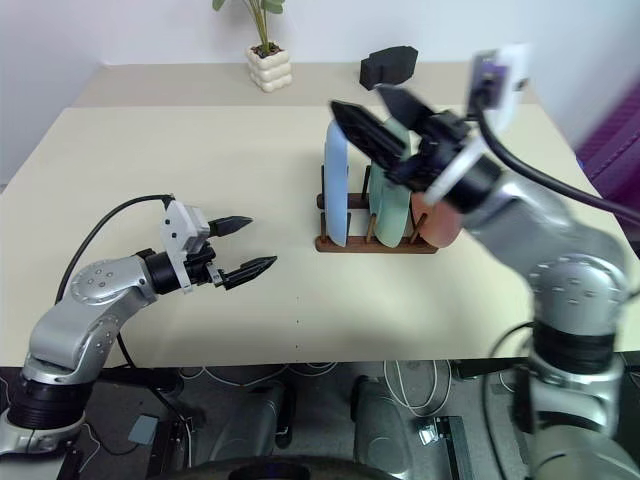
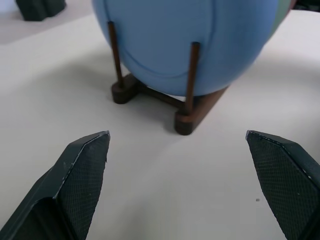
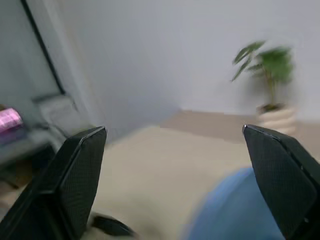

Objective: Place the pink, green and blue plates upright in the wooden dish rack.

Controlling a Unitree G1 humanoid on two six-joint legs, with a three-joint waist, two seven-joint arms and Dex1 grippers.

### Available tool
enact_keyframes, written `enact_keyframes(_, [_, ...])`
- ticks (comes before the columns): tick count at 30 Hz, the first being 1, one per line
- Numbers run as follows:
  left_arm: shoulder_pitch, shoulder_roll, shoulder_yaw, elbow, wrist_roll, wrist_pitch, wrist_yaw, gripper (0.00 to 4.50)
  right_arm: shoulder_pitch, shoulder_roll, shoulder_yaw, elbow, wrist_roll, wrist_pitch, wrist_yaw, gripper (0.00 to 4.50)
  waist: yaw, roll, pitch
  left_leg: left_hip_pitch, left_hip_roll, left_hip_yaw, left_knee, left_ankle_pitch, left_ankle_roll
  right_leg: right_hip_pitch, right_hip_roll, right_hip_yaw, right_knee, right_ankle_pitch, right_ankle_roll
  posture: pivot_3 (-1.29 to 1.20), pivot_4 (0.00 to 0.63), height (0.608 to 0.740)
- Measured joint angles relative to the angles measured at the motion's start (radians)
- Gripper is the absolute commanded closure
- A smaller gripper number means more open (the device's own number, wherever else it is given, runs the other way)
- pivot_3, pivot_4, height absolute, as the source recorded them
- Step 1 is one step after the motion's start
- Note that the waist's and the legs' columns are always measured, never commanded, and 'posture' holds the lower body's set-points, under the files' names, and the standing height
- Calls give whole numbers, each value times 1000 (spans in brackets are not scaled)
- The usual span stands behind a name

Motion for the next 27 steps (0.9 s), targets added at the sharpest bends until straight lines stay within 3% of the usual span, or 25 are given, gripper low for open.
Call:
enact_keyframes(3, [-1,-7,1,21,10,-20,1,0,194,-104,-150,25,-81,-28,180,70,8,0,0,0,0,0,0,0,0,1,0,0,0,0,0,0,150,736])
enact_keyframes(8, [-7,-12,2,89,31,-59,-5,0,449,-115,-364,65,-128,-67,411,70,13,0,0,2,1,2,1,0,0,2,1,1,1,0,0,0,150,736])
enact_keyframes(14, [2,-11,15,226,60,-158,-25,0,747,-50,-412,82,-281,-131,578,70,18,1,-1,2,0,2,2,0,0,2,0,1,1,-1,1,0,150,736])
enact_keyframes(19, [6,-2,20,272,70,-183,-44,0,777,-43,-341,131,-444,-222,620,70,15,1,-1,2,1,2,2,0,0,2,0,1,0,-1,2,0,150,736])
enact_keyframes(27, [31,29,68,267,63,-173,-54,0,722,-36,-250,266,-562,-303,654,70,18,1,-1,2,1,2,2,0,0,2,0,1,0,-1,1,0,150,736])
